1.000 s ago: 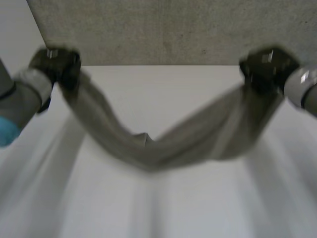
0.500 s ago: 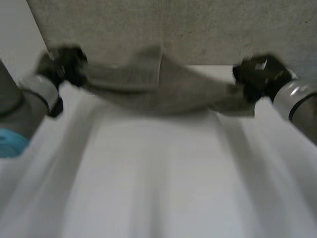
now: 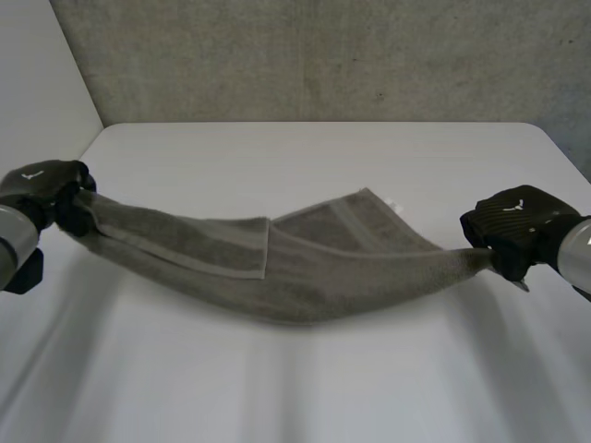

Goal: Fold the towel.

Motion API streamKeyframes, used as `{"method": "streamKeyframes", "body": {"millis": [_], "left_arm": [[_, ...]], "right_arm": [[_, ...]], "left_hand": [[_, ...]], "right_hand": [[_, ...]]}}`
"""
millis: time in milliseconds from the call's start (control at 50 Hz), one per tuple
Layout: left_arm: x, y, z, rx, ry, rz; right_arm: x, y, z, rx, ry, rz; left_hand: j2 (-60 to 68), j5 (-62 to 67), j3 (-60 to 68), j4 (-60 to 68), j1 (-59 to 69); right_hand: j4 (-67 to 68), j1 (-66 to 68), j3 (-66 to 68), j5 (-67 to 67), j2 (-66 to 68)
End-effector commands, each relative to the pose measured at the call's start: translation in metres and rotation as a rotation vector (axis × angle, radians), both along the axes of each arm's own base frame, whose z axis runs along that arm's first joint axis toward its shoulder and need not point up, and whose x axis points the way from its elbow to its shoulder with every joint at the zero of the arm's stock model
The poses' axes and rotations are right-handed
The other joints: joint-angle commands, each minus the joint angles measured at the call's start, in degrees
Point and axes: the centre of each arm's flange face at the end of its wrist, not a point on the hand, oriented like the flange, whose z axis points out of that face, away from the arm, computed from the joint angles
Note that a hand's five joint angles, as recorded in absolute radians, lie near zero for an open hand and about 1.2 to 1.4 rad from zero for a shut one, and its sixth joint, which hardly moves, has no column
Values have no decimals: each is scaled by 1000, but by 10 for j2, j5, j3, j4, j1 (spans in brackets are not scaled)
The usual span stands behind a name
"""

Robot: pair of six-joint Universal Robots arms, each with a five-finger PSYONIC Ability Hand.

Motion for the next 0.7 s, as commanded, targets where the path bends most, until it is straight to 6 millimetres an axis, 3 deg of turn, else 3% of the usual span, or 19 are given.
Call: {"method": "streamKeyframes", "body": {"millis": [20, 60, 80, 100, 120, 140, 160, 180, 240, 420, 540, 700], "left_arm": [[-5, 24, 0, 6, -32, -75], [-7, 28, -6, 25, -50, -99], [-9, 32, -13, 44, -69, -118], [-9, 32, -13, 44, -69, -118], [-11, 36, -19, 60, -93, -134], [-11, 36, -19, 60, -94, -134], [-13, 38, -25, 74, -119, -144], [-14, 38, -31, 95, -142, -152], [-19, 37, -41, 124, -169, -179], [-37, 47, -41, 87, -165, -256], [-84, 84, -50, 78, -173, -468], [-118, 86, -86, 110, -212, -585]], "right_arm": [[-3, 16, 6, 54, -33, 44], [-2, 17, 4, 61, -37, 52], [-1, 19, 2, 70, -41, 59], [-1, 19, 2, 70, -41, 59], [0, 19, -2, 86, -41, 66], [0, 19, -2, 86, -41, 66], [2, 20, -7, 104, -40, 75], [3, 19, -15, 133, -36, 76], [3, 16, -24, 157, -32, 73], [3, 13, -29, 149, -35, 74], [4, 12, -32, 125, -37, 74], [8, 14, -37, 115, -41, 89]], "left_hand": [[-55, -153, -87, -74, -20], [-55, -153, -87, -74, -20], [-186, -285, -218, -205, -151], [-187, -286, -220, -206, -152], [-352, -451, -385, -371, -317], [-354, -452, -386, -373, -319], [-609, -707, -641, -628, -574], [-755, -853, -787, -774, -720], [-749, -848, -781, -768, -714], [-738, -836, -770, -756, -702], [-711, -809, -743, -730, -676], [-627, -725, -659, -645, -591]], "right_hand": [[26, 31, 23, 29, 28], [26, 31, 23, 29, 28], [26, 31, 23, 29, 28], [26, 31, 23, 29, 28], [26, 31, 23, 29, 28], [26, 31, 23, 29, 28], [26, 31, 23, 29, 28], [26, 31, 23, 29, 28], [26, 31, 23, 29, 28], [26, 31, 23, 29, 28], [26, 31, 23, 29, 28], [26, 31, 23, 29, 28]]}}
